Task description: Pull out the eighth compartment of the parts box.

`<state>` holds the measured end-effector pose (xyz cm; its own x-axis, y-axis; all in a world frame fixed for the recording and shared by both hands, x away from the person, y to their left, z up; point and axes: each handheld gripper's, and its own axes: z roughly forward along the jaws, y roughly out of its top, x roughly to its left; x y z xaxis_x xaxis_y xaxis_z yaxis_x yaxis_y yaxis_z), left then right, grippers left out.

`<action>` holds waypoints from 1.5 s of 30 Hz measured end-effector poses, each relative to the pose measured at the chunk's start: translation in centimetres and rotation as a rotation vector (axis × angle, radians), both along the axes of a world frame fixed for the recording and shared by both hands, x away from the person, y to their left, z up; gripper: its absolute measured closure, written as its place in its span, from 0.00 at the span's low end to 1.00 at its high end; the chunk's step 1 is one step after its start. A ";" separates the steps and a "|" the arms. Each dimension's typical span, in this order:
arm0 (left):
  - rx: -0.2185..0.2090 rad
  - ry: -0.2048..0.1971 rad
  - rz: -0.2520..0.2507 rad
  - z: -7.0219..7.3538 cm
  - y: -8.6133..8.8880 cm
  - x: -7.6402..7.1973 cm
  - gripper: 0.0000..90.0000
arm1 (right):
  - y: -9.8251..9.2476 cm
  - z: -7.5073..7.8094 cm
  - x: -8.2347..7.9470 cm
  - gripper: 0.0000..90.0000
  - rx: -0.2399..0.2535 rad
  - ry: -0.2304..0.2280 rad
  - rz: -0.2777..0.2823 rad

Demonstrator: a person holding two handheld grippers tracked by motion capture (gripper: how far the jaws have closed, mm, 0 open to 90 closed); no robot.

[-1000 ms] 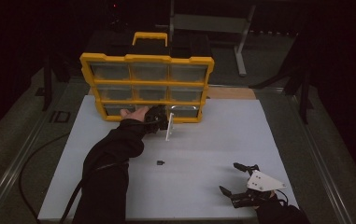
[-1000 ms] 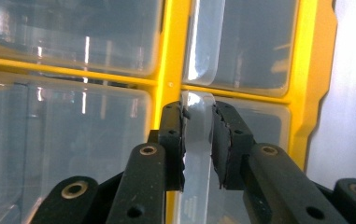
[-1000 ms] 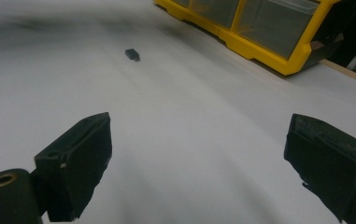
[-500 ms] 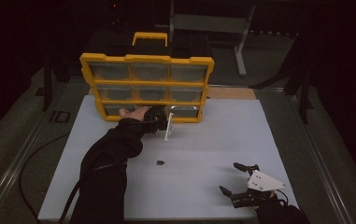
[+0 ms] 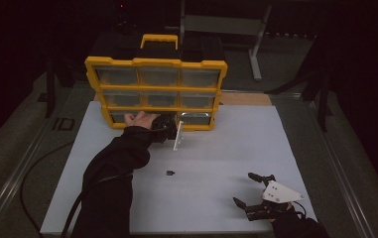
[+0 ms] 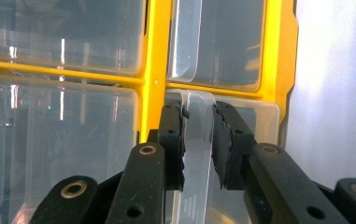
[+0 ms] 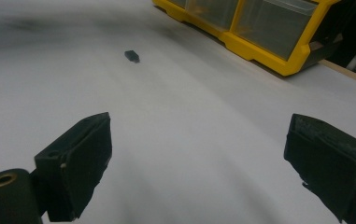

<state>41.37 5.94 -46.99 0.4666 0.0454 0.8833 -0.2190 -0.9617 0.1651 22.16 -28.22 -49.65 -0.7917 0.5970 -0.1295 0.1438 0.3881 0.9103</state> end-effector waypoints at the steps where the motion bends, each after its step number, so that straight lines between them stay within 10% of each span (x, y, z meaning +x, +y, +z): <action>1: 0.006 0.000 0.000 0.0 0.0 -0.1 0.82 | 0.0 0.0 0.0 0.09 0.001 -0.001 -0.002; 45: 0.021 0.015 -0.022 0.3 0.2 -3.0 0.82 | 0.0 0.0 0.0 0.09 -0.003 0.001 -0.001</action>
<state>38.38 6.16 -46.74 0.4804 0.0163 0.8769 -0.2376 -0.9600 0.1480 22.19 -28.21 -49.65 -0.7912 0.5974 -0.1310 0.1449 0.3911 0.9089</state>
